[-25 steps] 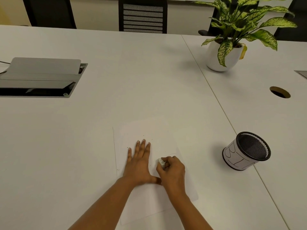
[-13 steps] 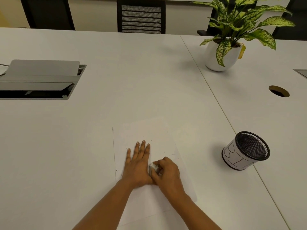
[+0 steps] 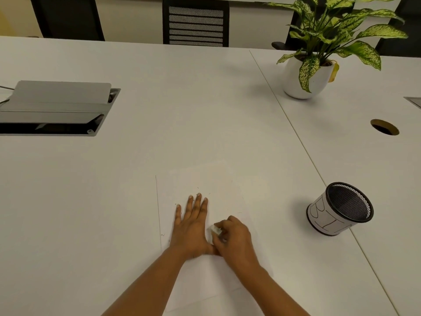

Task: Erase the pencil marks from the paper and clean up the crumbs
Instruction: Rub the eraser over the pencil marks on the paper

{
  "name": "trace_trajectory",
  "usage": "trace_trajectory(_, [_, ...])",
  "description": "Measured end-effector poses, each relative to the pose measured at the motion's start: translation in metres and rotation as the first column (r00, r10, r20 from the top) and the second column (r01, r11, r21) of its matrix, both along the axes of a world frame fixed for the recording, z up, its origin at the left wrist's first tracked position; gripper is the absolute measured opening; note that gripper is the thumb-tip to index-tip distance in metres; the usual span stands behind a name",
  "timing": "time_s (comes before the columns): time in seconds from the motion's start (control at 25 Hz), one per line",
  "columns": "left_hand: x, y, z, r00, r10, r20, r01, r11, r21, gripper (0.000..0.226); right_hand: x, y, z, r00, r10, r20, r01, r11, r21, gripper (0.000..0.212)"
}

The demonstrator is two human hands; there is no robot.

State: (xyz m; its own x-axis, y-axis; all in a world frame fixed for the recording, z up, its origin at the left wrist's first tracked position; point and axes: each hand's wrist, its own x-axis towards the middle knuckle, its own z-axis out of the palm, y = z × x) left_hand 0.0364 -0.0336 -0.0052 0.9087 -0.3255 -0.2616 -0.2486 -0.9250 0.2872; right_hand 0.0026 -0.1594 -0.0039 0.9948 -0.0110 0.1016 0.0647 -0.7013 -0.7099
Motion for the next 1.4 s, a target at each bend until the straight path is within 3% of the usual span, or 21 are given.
trace_trajectory(0.08, [0.0, 0.0, 0.002, 1.0, -0.001, -0.012, 0.0, 1.0, -0.029, 0.153, 0.01, -0.017, 0.004, 0.999, -0.043, -0.015, 0.042, 0.998, -0.041, 0.013])
trace_trajectory(0.28, [0.0, 0.001, 0.002, 1.0, 0.003, -0.016, -0.004, 0.998, -0.057, 0.154, 0.029, -0.047, 0.009, 0.96, -0.278, -0.011, 0.277, 0.958, -0.072, 0.012])
trace_trajectory(0.52, [0.001, 0.0, -0.001, 1.0, 0.005, -0.001, -0.005, 1.0, -0.021, 0.147, 0.0, -0.005, 0.002, 0.998, -0.064, -0.018, 0.063, 0.998, -0.02, 0.011])
trace_trajectory(0.76, [0.0, 0.001, 0.001, 1.0, 0.003, -0.01, -0.004, 0.999, -0.05, 0.153, 0.027, -0.038, 0.007, 0.953, -0.302, -0.008, 0.301, 0.952, -0.057, 0.012])
trace_trajectory(0.84, [0.0, 0.0, -0.001, 1.0, 0.016, 0.0, -0.016, 0.999, -0.049, 0.151, 0.021, -0.022, 0.007, 0.961, -0.277, -0.015, 0.275, 0.959, -0.062, 0.012])
trace_trajectory(1.0, [0.0, 0.0, -0.003, 1.0, 0.015, 0.012, -0.015, 1.0, -0.009, 0.13, 0.001, 0.011, -0.001, 0.997, -0.074, -0.011, 0.074, 0.997, 0.01, 0.013])
trace_trajectory(1.12, [0.0, -0.001, -0.002, 1.0, 0.018, 0.011, -0.017, 0.999, -0.03, 0.15, 0.017, -0.004, 0.002, 0.986, -0.165, -0.012, 0.166, 0.986, 0.02, 0.013])
trace_trajectory(1.28, [0.0, -0.001, -0.002, 1.0, 0.018, 0.002, -0.018, 0.999, -0.049, 0.15, 0.038, -0.019, 0.007, 0.944, -0.327, -0.038, 0.329, 0.943, 0.051, 0.014])
trace_trajectory(1.4, [0.0, 0.0, -0.005, 0.999, 0.03, 0.02, -0.029, 0.999, -0.035, 0.144, 0.026, 0.001, 0.005, 0.974, -0.225, -0.033, 0.226, 0.972, 0.062, 0.012])
